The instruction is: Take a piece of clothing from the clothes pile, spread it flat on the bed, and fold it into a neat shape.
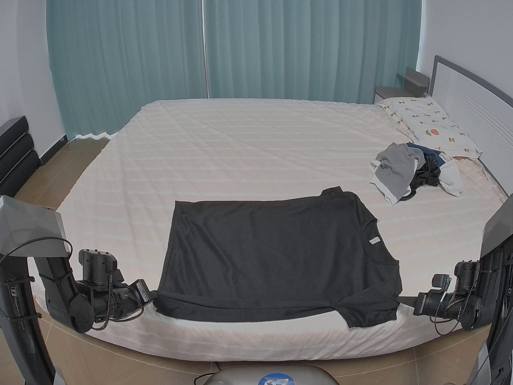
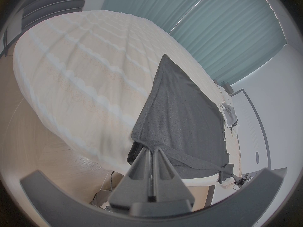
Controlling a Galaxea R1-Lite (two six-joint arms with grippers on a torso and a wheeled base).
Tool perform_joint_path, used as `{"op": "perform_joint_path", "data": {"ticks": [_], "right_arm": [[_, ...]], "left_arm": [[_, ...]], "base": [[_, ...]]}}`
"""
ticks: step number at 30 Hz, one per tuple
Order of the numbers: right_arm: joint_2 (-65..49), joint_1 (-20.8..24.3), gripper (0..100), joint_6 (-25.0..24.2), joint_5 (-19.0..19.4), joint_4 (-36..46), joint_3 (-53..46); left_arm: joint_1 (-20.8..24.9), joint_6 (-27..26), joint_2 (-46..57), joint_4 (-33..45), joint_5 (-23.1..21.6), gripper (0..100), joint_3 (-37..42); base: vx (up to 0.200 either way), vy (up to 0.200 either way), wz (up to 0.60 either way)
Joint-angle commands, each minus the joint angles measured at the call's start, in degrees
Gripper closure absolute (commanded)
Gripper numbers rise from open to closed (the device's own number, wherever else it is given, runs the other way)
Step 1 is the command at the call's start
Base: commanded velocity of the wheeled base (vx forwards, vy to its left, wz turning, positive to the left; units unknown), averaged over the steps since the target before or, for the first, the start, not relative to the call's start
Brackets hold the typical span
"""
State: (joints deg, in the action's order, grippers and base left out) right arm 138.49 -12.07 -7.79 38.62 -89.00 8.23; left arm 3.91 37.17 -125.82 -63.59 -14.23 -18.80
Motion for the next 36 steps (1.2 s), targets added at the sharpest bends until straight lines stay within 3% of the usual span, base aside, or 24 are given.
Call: {"op": "perform_joint_path", "data": {"ticks": [1,2,3,12,23,24,36], "right_arm": [[2.8,-0.1,100,0.4,0.0,-0.5,-0.6],[3.7,-0.1,100,0.5,0.0,-0.6,-0.1],[3.7,-0.1,0,0.5,0.0,-0.6,-0.1],[4.1,0.0,0,0.3,0.1,-0.5,3.6],[4.0,5.7,0,0.1,-0.8,-0.3,4.6],[4.1,5.7,100,0.1,-0.9,-0.3,4.9],[2.2,2.0,100,0.1,-0.9,-0.6,2.0]], "left_arm": [[0.0,0.0,0.0,0.0,0.0,100,0.0],[0.0,0.0,0.0,0.0,0.0,100,0.0],[0.0,0.0,0.0,0.0,0.0,100,0.0],[0.0,0.0,-0.1,0.0,0.0,100,0.0],[0.0,0.0,-0.1,0.0,0.0,100,0.0],[0.0,0.0,-0.1,0.0,0.0,100,0.0],[0.0,-0.1,0.5,0.0,0.1,100,0.2]], "base": [[0.0,0.0,0.0],[0.0,0.0,0.0],[0.0,0.0,0.0],[0.0,0.0,0.0],[0.0,0.0,0.0],[0.0,0.0,0.0],[0.0,0.0,0.0]]}}
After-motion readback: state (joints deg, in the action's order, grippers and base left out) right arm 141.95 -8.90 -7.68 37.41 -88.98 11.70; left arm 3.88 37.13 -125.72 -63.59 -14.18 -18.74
